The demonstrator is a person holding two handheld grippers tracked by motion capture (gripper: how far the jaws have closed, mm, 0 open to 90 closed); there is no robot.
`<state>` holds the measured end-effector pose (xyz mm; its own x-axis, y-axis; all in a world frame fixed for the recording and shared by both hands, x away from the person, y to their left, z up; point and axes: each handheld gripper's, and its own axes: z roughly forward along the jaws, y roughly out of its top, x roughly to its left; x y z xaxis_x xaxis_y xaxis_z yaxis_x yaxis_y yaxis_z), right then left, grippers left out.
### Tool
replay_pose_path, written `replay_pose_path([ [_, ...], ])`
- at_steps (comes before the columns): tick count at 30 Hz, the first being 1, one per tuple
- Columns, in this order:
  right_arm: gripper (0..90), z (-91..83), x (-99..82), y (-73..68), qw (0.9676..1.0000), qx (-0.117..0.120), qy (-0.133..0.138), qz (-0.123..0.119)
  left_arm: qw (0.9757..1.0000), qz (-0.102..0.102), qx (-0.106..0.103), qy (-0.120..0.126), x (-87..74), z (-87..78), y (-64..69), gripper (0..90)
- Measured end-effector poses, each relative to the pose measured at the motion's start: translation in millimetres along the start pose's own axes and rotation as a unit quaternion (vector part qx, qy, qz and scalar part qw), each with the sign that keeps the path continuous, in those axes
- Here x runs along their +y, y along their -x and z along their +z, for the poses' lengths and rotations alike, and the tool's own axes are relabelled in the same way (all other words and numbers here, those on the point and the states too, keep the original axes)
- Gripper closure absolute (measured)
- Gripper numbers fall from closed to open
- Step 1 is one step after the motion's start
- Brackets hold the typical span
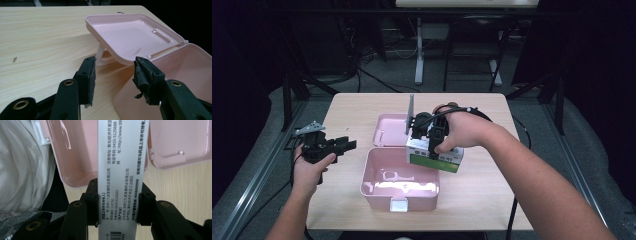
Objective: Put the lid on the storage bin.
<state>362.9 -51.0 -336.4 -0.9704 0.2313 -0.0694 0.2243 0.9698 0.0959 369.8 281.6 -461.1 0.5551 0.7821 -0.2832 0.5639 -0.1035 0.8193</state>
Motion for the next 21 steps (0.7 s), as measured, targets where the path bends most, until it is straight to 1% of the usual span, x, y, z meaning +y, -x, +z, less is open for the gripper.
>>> replay_pose_path([
  [6,61.3,5.3,13.0,-6.5,0.9999,0.003,-0.008,-0.012,1.0,0.001,-0.002,-0.001,-0.1,1.8,-0.1,52.1],
  [7,61.3,5.5,14.7,-7.8,0.9999,0.003,-0.007,-0.013,1.0,0.003,-0.003,-0.009,0.4,1.0,-0.3,52.1],
  [9,61.3,5.0,18.2,-10.8,0.9998,0.001,-0.005,-0.018,1.0,0.002,-0.001,-0.004,-0.1,2.1,0.2,52.2],
  [11,61.3,4.6,21.8,-14.3,0.9998,0.002,-0.002,-0.021,1.0,0.002,-0.002,-0.004,-0.1,2.2,0.5,52.2],
  [16,61.2,6.6,30.9,-24.1,0.9993,0.002,-0.001,-0.036,1.0,0.002,-0.001,-0.004,-0.2,2.1,0.4,52.2],
  [21,61.2,10.4,39.5,-33.4,0.9987,0.006,-0.009,-0.05,1.0,0.001,0.0,-0.004,-0.7,2.5,0.0,51.9],
])
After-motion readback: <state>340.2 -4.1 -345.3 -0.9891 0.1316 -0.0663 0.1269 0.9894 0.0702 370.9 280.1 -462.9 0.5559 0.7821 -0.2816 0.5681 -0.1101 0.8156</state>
